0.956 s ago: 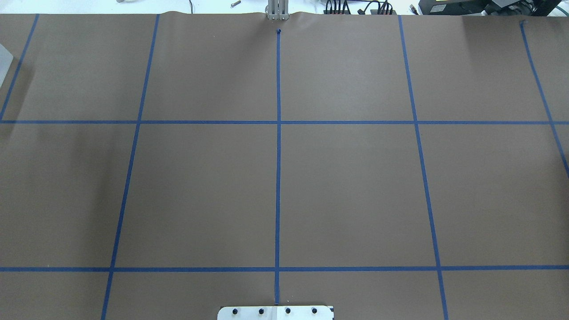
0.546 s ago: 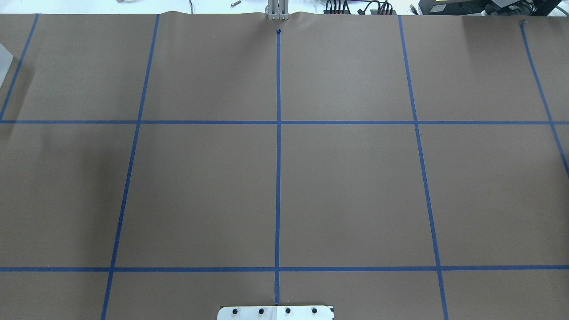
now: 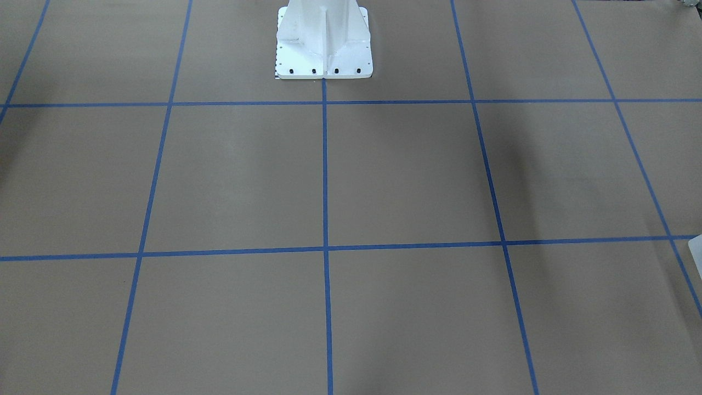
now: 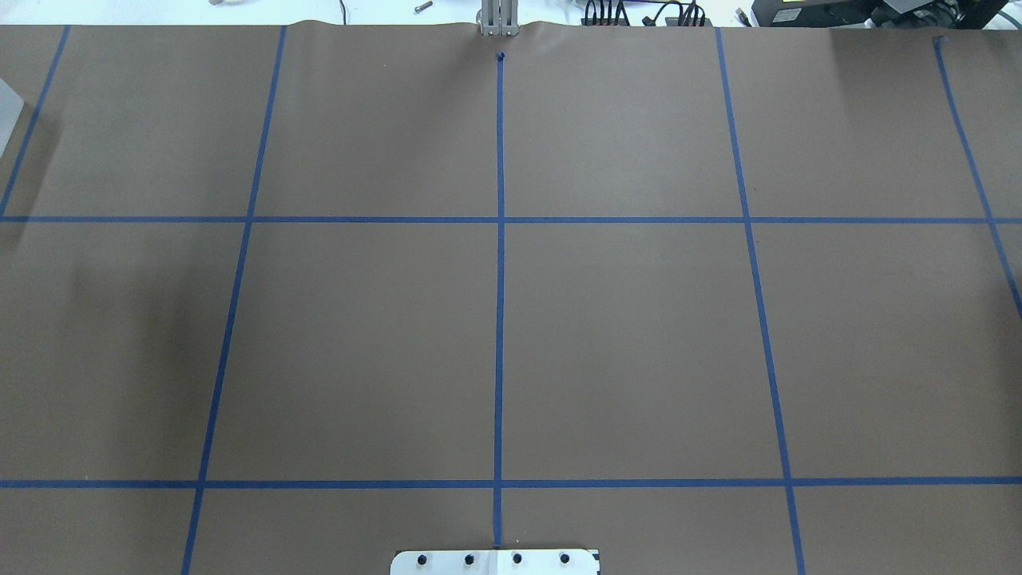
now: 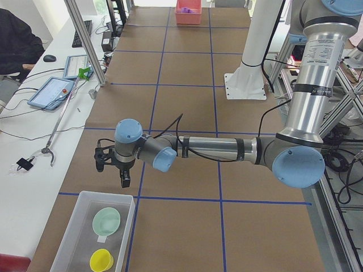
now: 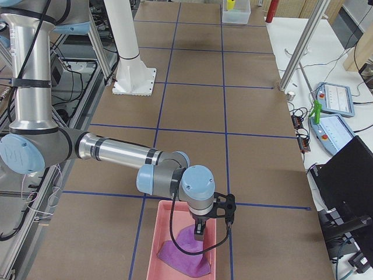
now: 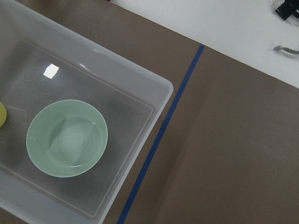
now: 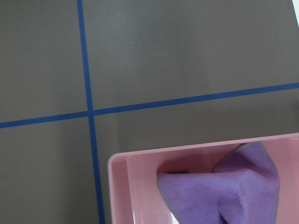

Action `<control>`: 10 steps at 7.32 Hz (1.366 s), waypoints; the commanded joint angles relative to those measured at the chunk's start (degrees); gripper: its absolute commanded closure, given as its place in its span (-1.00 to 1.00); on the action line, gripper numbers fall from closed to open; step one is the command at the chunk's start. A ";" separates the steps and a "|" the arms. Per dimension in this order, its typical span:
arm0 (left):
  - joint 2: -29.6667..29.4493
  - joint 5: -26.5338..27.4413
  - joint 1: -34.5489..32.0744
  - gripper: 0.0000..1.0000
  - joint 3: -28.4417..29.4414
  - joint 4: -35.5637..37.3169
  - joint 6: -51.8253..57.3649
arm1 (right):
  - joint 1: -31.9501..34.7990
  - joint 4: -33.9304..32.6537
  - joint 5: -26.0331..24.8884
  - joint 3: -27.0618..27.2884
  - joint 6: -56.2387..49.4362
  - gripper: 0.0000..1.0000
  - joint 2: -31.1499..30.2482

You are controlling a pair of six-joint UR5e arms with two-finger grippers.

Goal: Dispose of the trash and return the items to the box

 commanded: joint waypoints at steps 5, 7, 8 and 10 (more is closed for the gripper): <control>9.71 0.25 -0.55 -0.97 -22.30 29.34 25.97 | -8.82 -0.55 1.56 8.39 9.60 -1.00 -4.67; 11.12 0.07 -0.81 -0.97 -22.30 29.00 28.20 | -10.66 -0.03 1.13 9.37 11.97 -1.00 -4.95; 11.12 0.07 -0.82 -0.97 -22.12 29.08 28.20 | -10.59 -0.11 0.78 9.89 11.98 -1.00 -4.95; 11.12 0.07 -0.90 -0.97 -21.69 28.56 27.68 | -10.50 -0.38 -1.25 10.16 11.98 -1.00 -4.34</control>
